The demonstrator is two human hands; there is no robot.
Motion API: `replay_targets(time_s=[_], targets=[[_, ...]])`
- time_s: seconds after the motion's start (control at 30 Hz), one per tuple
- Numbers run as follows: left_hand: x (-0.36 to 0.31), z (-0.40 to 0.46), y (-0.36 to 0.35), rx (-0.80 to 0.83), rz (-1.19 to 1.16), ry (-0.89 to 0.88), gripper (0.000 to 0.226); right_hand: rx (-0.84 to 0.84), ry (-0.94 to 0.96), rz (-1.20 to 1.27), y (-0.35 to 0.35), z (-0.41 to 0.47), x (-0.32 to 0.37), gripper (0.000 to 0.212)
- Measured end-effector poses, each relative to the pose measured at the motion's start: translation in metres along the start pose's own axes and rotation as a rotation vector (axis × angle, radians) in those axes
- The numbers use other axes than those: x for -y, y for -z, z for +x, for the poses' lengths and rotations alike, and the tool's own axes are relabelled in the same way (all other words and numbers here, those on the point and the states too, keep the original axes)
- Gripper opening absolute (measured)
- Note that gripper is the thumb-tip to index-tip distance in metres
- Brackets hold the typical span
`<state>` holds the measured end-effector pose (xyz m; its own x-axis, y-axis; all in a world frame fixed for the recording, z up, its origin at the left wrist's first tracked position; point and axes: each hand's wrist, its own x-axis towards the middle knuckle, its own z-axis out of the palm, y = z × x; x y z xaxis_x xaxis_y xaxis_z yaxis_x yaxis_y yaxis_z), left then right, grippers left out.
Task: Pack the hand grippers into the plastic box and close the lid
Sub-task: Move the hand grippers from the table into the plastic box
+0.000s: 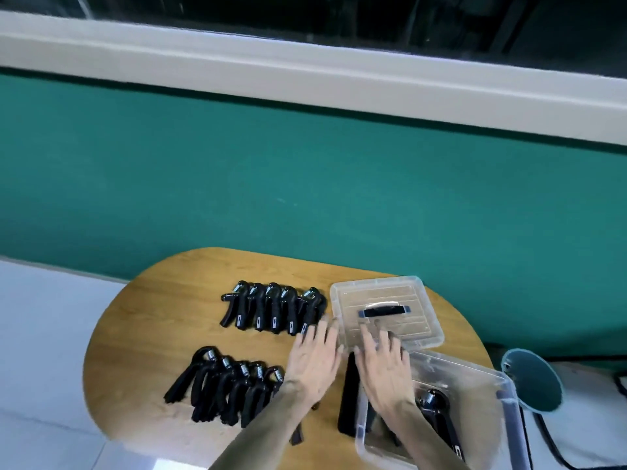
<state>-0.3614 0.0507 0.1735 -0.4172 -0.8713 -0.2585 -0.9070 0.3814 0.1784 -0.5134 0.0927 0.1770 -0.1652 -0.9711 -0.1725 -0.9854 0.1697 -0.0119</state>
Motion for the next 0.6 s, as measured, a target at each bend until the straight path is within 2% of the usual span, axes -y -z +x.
replay_targets(time_s=[0.37, 0.6], targets=[[0.143, -0.053, -0.005, 0.1, 0.041, 0.141, 0.064, 0.106, 0.136, -0.04, -0.011, 0.02, 0.14, 0.061], [0.193, -0.068, -0.044, 0.169, 0.042, 0.222, 0.066, 0.156, 0.239, -0.045, -0.043, 0.038, 0.195, 0.063]])
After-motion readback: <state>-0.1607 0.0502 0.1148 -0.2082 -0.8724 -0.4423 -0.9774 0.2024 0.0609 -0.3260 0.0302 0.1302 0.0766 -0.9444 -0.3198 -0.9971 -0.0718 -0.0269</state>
